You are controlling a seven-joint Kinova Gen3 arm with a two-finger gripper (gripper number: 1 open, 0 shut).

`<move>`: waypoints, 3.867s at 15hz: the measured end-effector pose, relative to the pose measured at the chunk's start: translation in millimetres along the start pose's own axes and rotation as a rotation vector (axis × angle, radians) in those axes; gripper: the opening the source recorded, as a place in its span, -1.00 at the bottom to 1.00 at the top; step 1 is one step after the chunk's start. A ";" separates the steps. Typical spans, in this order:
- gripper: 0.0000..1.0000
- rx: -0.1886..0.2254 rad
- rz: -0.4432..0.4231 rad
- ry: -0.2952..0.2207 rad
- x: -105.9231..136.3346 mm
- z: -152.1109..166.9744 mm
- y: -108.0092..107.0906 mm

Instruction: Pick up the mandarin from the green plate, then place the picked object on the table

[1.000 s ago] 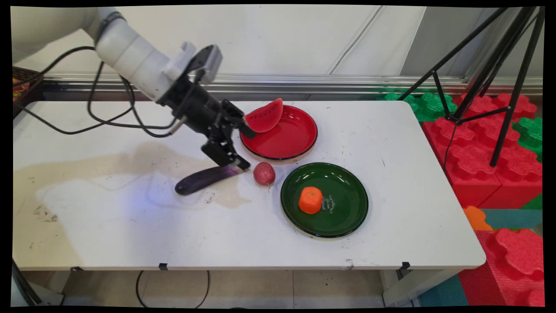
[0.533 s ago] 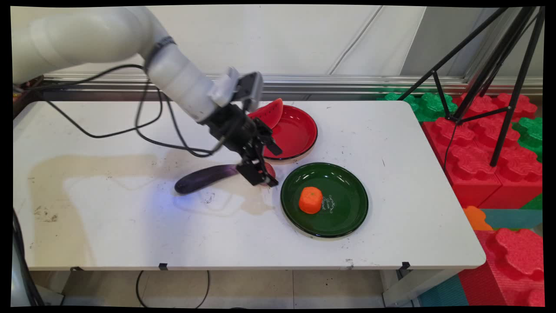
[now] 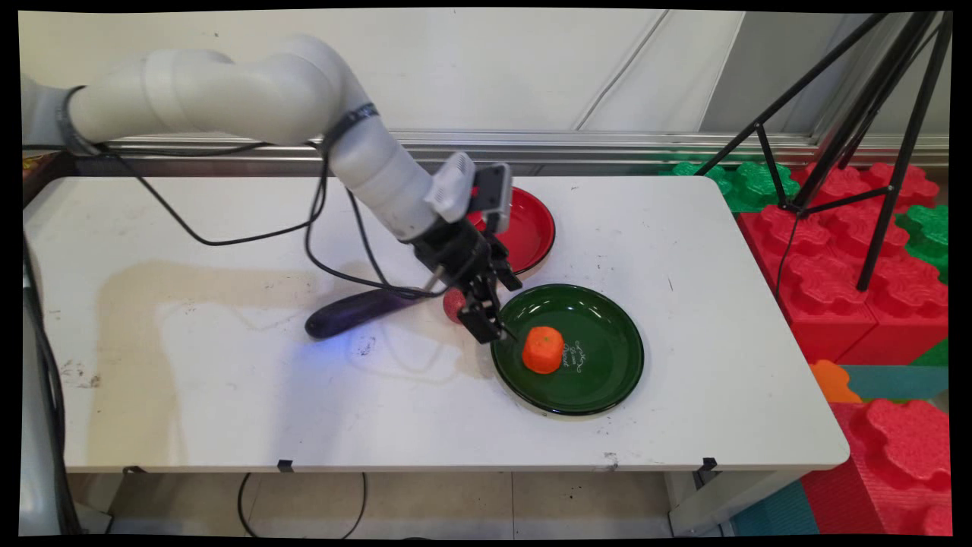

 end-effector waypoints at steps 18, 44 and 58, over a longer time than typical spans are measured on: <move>1.00 -0.029 0.005 -0.102 19.5 78.4 1.0; -1.00 0.031 -0.035 -0.007 9.0 -22.0 16.7; -1.00 0.042 -0.055 -0.110 -76.5 -101.5 42.2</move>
